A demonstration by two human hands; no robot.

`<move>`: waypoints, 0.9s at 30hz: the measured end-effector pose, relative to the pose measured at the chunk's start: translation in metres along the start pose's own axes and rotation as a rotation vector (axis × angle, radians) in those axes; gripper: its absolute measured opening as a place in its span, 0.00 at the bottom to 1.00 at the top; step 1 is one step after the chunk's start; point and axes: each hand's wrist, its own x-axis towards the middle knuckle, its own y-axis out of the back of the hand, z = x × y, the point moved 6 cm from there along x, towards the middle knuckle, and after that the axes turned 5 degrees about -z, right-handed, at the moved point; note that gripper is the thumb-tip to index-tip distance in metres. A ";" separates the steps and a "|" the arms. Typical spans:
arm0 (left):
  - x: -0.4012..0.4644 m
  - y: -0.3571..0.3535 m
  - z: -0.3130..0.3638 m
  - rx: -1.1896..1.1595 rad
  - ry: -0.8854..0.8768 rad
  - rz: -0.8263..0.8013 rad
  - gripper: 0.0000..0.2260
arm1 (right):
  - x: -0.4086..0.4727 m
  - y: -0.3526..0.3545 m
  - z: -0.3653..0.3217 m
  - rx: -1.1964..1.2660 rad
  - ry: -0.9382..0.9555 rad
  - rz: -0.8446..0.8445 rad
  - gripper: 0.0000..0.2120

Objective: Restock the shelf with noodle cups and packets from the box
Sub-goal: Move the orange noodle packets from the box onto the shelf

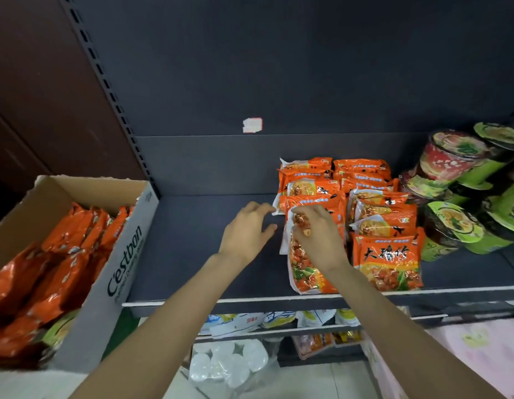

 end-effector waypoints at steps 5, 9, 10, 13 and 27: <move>-0.056 0.072 -0.046 0.085 -0.004 0.226 0.12 | 0.003 -0.040 -0.080 0.144 0.126 -0.058 0.14; -0.110 0.127 -0.111 0.073 0.049 0.284 0.14 | 0.004 -0.090 -0.157 0.200 0.238 -0.138 0.15; -0.123 0.140 -0.132 0.078 0.087 0.295 0.13 | 0.003 -0.104 -0.176 0.204 0.262 -0.165 0.15; -0.157 0.175 -0.199 0.086 0.215 0.338 0.11 | 0.003 -0.150 -0.231 0.209 0.317 -0.244 0.14; -0.236 0.194 -0.404 0.067 0.456 -0.258 0.39 | -0.007 -0.328 -0.319 -0.017 0.100 -0.720 0.38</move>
